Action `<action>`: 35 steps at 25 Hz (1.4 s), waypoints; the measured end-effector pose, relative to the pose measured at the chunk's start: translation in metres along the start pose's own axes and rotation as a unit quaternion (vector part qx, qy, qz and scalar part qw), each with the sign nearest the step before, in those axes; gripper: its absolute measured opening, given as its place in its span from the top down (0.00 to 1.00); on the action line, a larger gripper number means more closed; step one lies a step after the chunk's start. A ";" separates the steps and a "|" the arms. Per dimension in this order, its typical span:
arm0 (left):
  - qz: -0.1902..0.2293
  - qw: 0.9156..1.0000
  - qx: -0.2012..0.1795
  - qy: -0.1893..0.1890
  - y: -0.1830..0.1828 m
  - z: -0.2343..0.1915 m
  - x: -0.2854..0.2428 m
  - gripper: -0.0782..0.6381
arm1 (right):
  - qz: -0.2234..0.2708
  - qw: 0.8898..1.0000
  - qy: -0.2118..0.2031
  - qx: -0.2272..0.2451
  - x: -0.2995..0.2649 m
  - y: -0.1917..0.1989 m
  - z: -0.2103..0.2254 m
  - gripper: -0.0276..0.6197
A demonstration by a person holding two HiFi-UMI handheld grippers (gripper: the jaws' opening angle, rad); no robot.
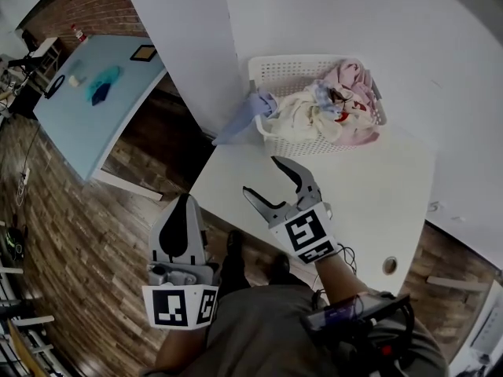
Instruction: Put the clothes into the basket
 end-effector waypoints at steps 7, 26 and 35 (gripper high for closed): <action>-0.013 0.998 0.009 0.055 0.029 -0.050 -0.035 0.88 | -0.020 0.998 0.040 -0.048 -0.061 0.018 -0.009 0.44; -0.042 0.984 0.009 0.172 0.103 -0.133 -0.152 0.88 | -0.029 0.958 0.165 -0.234 -0.205 0.075 0.037 0.37; -0.041 0.984 0.015 0.171 0.123 -0.150 -0.173 0.88 | -0.005 0.957 0.185 -0.224 -0.229 0.067 0.051 0.93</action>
Point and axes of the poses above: the fingertips, and each gripper's own axes: x backward along the fingers, z to its right, y out of its underside, the point moved 10 cm from there along x, backward along the fingers, and after that the axes turned 14 degrees about -x, right-handed, at the moved point
